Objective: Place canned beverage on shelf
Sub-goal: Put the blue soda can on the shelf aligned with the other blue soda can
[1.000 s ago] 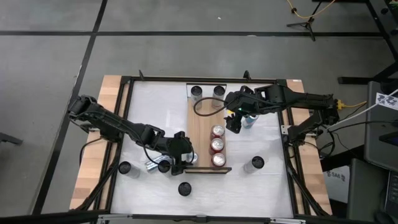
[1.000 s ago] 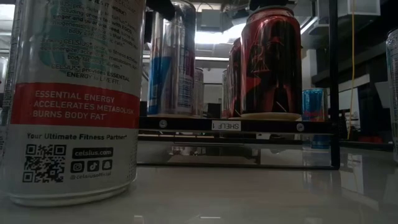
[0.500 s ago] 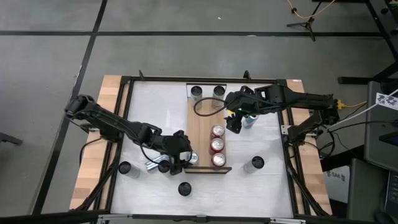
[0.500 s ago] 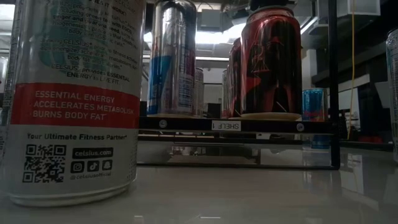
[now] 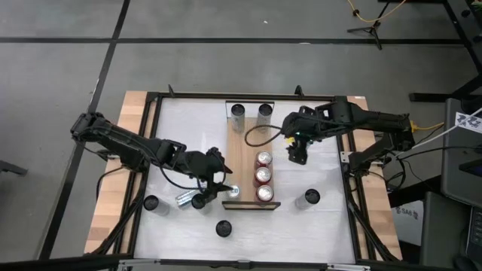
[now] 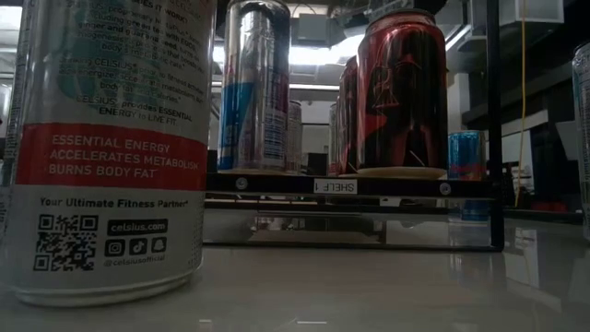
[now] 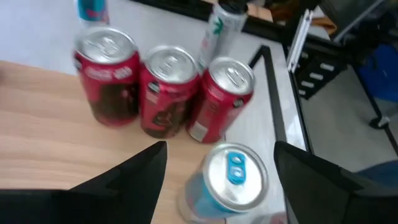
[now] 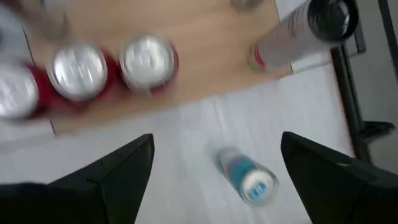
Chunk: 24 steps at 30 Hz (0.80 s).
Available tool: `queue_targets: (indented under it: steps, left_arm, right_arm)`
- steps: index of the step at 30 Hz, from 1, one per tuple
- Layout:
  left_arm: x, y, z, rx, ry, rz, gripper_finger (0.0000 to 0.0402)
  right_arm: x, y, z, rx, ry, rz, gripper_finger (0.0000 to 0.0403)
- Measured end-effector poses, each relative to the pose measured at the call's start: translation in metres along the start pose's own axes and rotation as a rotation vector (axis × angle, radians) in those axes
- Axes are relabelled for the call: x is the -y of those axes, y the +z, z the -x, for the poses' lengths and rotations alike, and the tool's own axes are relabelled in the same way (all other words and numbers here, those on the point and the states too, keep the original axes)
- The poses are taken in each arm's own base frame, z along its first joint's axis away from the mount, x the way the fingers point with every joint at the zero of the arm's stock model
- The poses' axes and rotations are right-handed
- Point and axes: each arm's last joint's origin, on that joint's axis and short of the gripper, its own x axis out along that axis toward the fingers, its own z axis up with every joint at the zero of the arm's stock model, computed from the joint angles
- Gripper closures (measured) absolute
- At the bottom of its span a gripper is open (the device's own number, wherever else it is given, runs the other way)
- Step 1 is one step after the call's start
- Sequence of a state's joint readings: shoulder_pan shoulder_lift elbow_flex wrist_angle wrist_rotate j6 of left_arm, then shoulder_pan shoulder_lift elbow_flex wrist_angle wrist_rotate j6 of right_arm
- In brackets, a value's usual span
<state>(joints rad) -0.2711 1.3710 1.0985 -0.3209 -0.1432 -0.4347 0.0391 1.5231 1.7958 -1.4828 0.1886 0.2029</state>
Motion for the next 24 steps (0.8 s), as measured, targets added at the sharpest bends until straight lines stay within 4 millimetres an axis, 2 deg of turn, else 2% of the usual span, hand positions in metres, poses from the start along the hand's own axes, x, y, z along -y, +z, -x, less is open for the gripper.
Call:
queue_targets:
  steps: [4, 9, 15, 19, 24]
  left_arm:
    - [-0.010, 0.006, 0.002, 0.022, 0.025, 0.022, 0.0113]
    - [-0.019, 0.010, 0.001, 0.031, 0.053, 0.041, 0.0113]
    - [-0.026, 0.013, 0.001, 0.041, 0.075, 0.055, 0.0113]
    - [-0.029, 0.014, 0.001, 0.056, 0.108, 0.059, 0.0113]
    - [-0.031, 0.015, 0.001, 0.084, 0.163, 0.061, 0.0113]
  right_arm:
    - [0.002, -0.010, 0.001, -0.091, -0.007, 0.068, 0.0059]
    - [0.003, -0.016, 0.006, -0.083, 0.053, 0.121, 0.0059]
    - [0.010, -0.045, 0.011, -0.085, 0.055, 0.180, 0.0059]
    - [0.013, -0.064, 0.009, -0.107, 0.053, 0.276, 0.0059]
    - [0.013, -0.076, -0.005, -0.160, 0.060, 0.403, 0.0059]
